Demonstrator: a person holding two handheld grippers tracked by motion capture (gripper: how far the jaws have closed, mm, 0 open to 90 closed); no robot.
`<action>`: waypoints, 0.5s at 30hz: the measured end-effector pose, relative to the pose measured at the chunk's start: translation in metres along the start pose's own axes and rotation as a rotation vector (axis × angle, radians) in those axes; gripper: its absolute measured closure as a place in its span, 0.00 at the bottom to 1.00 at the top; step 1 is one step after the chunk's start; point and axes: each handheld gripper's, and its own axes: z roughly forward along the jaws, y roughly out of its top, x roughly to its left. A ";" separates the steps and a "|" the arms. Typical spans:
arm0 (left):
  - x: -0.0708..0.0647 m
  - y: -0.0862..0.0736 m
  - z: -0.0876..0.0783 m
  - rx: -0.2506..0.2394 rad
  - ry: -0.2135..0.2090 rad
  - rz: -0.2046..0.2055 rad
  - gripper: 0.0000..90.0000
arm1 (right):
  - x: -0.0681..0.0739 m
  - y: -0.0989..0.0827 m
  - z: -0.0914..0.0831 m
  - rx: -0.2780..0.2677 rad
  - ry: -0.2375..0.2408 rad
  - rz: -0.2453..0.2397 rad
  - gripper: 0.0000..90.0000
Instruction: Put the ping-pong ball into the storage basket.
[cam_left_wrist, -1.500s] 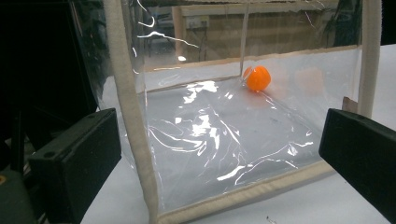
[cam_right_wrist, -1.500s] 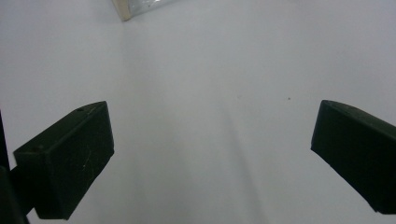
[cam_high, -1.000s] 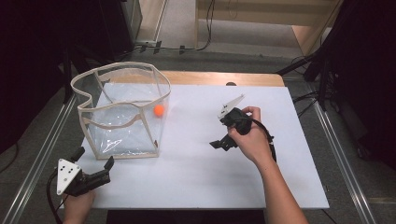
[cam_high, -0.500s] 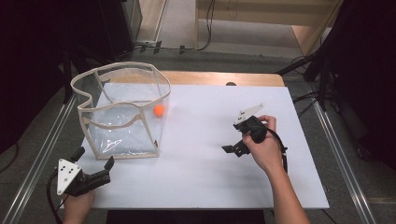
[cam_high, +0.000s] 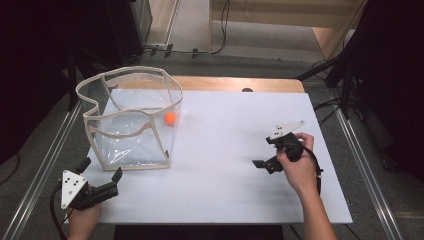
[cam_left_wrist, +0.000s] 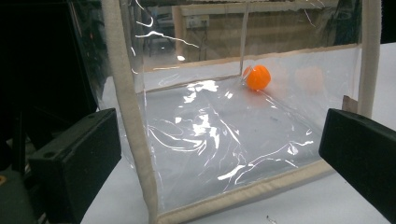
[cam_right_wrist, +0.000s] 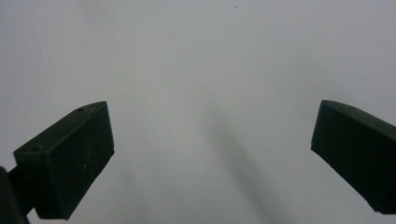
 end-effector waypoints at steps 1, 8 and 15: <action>0.000 0.000 0.000 0.000 0.000 0.000 0.00 | -0.001 -0.002 -0.001 -0.003 0.001 0.005 0.00; 0.000 0.000 0.000 0.001 0.001 0.000 0.00 | -0.005 -0.021 -0.011 -0.043 -0.014 0.028 0.00; 0.000 0.000 0.000 0.003 0.004 0.004 0.00 | -0.005 -0.042 -0.019 -0.092 -0.024 0.054 0.00</action>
